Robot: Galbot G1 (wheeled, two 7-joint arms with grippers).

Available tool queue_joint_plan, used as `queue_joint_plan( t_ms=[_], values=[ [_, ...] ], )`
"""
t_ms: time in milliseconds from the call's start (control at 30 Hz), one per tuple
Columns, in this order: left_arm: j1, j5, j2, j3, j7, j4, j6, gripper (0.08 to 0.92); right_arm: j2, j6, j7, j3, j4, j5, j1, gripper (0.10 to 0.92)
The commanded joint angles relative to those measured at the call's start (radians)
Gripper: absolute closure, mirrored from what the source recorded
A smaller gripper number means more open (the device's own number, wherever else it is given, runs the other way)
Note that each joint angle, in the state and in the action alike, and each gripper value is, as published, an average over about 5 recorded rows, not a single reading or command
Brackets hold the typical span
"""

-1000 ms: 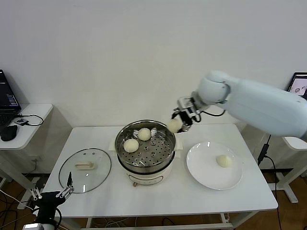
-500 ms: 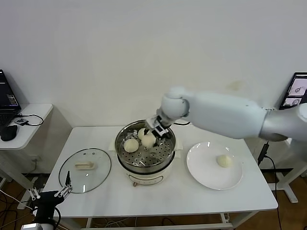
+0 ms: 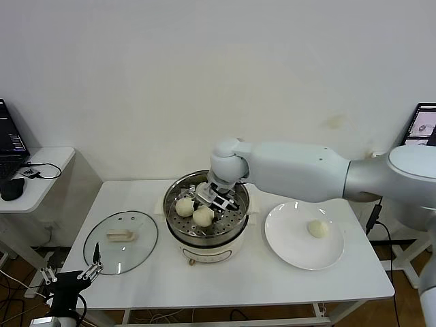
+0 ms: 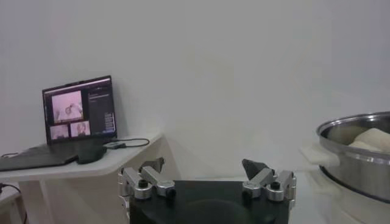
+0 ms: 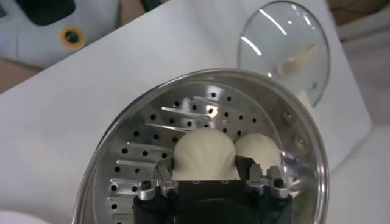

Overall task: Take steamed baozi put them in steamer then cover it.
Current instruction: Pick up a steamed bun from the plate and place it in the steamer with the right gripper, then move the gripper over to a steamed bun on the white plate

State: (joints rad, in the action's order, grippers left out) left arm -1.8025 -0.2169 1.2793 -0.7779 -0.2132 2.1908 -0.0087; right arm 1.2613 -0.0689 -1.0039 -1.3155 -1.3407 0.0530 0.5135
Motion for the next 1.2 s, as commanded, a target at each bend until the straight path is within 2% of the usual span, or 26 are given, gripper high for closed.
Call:
queue_joint_plan(
  t_ms=[33, 400, 500, 667, 867, 1200],
  values=[
    [0.001, -0.001, 0.000, 0.000, 0.000, -0.002, 0.000, 0.177, 0.023, -0.074, -0.008, -0.013, 0.013, -0.060, -0.008, 0.384],
    [-0.003, -0.001, 0.003, 0.002, -0.002, -0.002, -0.001, 0.177, 0.027, -0.071, 0.004, -0.012, 0.006, -0.046, -0.030, 0.378],
    [-0.005, -0.001, 0.003, 0.001, -0.002, -0.001, -0.001, 0.177, 0.026, -0.069, 0.011, -0.010, 0.006, -0.043, -0.034, 0.345],
    [-0.006, -0.001, 0.002, -0.001, -0.003, 0.001, -0.001, 0.177, 0.012, -0.071, 0.015, 0.007, 0.009, -0.044, -0.016, 0.231],
    [0.000, -0.001, -0.002, 0.001, -0.002, -0.001, -0.001, 0.177, -0.034, -0.050, 0.017, 0.062, 0.014, -0.026, 0.034, 0.203],
    [0.012, -0.014, -0.030, -0.010, 0.000, -0.007, 0.003, 0.177, -0.263, 0.224, -0.022, 0.102, -0.050, 0.101, 0.122, 0.203]
  ],
)
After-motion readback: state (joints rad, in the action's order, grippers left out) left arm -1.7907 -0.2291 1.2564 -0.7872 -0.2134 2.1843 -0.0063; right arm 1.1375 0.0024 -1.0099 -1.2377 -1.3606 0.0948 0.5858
